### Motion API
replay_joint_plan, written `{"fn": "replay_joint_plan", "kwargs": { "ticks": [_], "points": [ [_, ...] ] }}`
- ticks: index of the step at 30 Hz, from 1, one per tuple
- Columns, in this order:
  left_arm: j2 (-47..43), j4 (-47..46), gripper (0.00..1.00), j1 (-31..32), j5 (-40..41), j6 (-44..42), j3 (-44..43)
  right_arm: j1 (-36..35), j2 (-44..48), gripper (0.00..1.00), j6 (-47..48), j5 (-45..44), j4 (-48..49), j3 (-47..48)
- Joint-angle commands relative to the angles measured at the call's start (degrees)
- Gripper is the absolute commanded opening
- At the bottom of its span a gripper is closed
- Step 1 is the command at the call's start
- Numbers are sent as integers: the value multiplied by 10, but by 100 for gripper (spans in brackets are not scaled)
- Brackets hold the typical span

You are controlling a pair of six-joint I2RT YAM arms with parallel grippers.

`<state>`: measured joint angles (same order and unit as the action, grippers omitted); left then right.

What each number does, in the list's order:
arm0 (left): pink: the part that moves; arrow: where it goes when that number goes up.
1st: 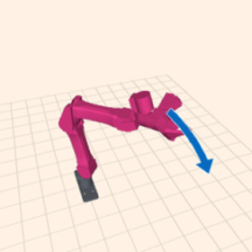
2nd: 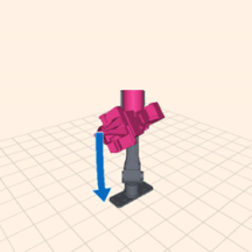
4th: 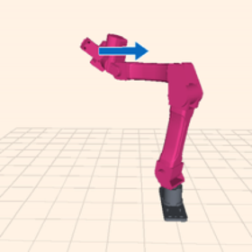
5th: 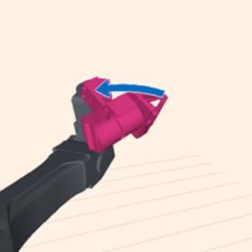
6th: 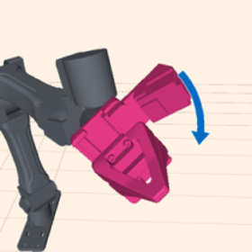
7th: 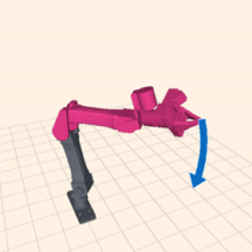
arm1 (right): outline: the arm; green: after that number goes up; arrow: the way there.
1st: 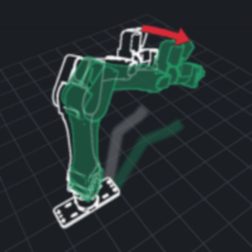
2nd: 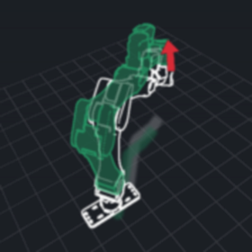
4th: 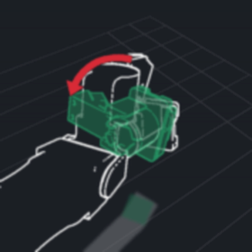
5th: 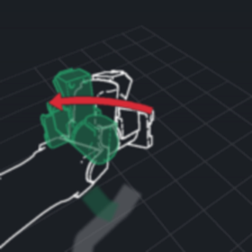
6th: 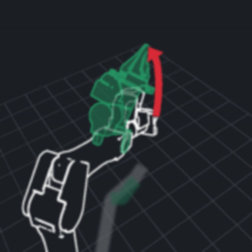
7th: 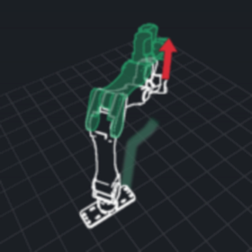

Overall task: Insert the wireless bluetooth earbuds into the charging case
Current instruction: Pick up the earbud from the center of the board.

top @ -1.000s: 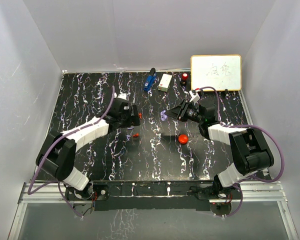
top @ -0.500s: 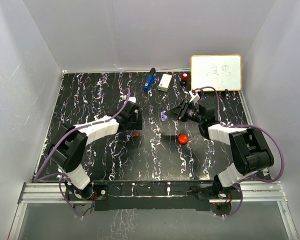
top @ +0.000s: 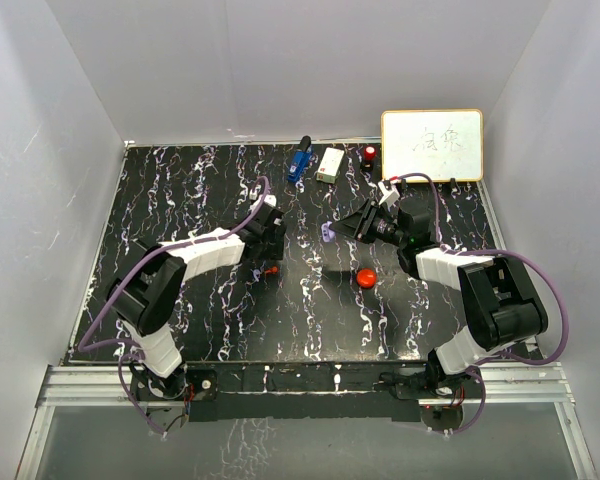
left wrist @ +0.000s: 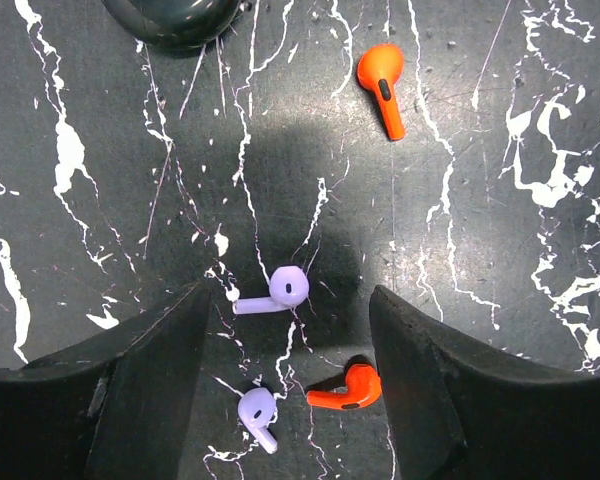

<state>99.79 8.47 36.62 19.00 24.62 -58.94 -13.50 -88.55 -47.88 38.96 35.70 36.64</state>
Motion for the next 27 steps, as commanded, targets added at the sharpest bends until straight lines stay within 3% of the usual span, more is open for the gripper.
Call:
{"fn": "replay_joint_plan", "kwargs": {
  "ticks": [1, 27],
  "points": [
    [2, 18, 62, 5, 13, -11, -24, -2, 4, 2, 11, 3, 19, 6],
    [33, 52, 50, 13, 25, -22, -41, -2, 4, 2, 8, 4, 24, 0]
  ]
}}
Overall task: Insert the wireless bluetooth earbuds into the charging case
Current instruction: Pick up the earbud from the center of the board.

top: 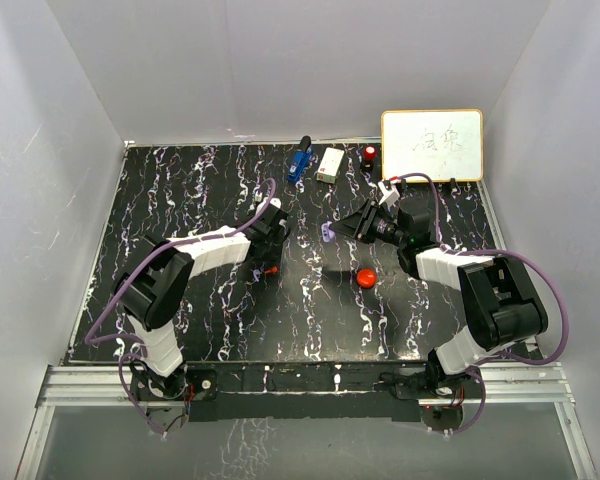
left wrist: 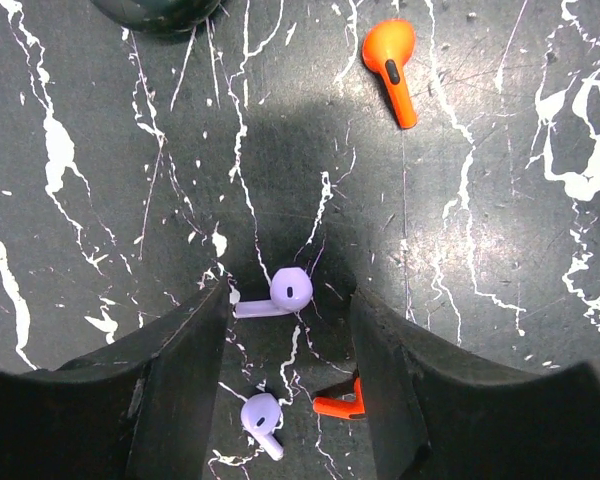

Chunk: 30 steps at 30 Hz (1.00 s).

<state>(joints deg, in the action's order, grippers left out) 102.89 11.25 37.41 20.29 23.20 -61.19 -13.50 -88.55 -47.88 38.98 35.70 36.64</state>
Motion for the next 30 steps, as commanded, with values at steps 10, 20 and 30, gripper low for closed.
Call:
{"fn": "replay_joint_plan", "kwargs": {
  "ticks": [10, 20, 30],
  "points": [
    [6, 26, 41, 5, 3, -12, -17, -2, 5, 2, 8, 4, 27, -3],
    [17, 28, 39, 5, 4, -21, -33, -2, 4, 2, 5, 7, 32, -3],
    [22, 41, 27, 5, -3, -23, -37, -2, 4, 2, 5, 7, 32, -3]
  ]
}}
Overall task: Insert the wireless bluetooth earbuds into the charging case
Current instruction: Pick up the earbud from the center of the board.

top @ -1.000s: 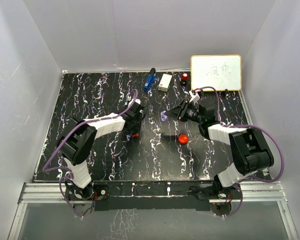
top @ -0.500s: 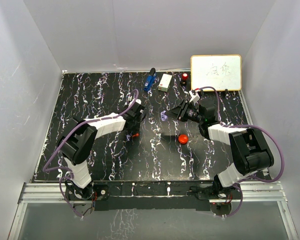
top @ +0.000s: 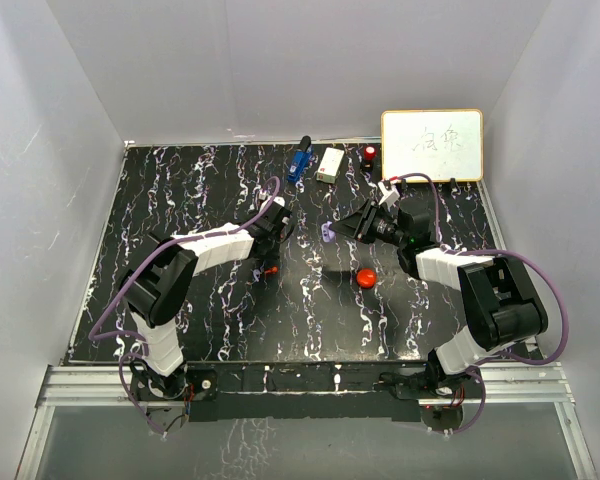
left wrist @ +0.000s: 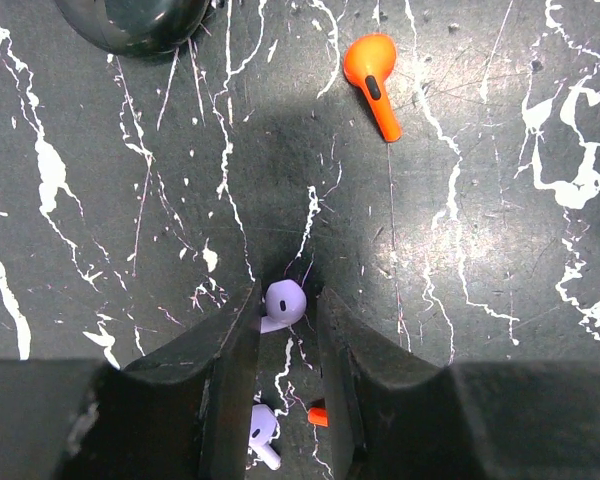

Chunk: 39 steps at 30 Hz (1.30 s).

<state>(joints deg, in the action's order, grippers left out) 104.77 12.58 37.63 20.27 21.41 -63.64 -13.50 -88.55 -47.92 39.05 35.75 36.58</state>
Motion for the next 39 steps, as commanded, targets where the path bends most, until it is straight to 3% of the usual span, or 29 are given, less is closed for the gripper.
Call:
{"fn": "replay_joint_plan", "kwargs": {
  "ticks": [1, 8, 17, 22, 29, 39],
  "points": [
    [3, 29, 27, 3, -4, -4, -12, -2, 4, 2, 5, 7, 32, -3],
    [2, 30, 26, 3, -12, 0, -6, -2, 3, 2, 4, 8, 34, -3],
    [1, 35, 10, 3, -7, 2, -16, -2, 4, 2, 4, 8, 34, -5],
    [-47, 6, 0, 3, -27, 12, -36, -1, 1, 2, 4, 11, 34, -3],
    [-139, -146, 0, -8, -167, 63, -25, -2, 6, 2, -5, 7, 43, -7],
    [-163, -467, 0, -72, -390, 266, 95, -2, -24, 1, -114, 4, 145, -18]
  ]
}}
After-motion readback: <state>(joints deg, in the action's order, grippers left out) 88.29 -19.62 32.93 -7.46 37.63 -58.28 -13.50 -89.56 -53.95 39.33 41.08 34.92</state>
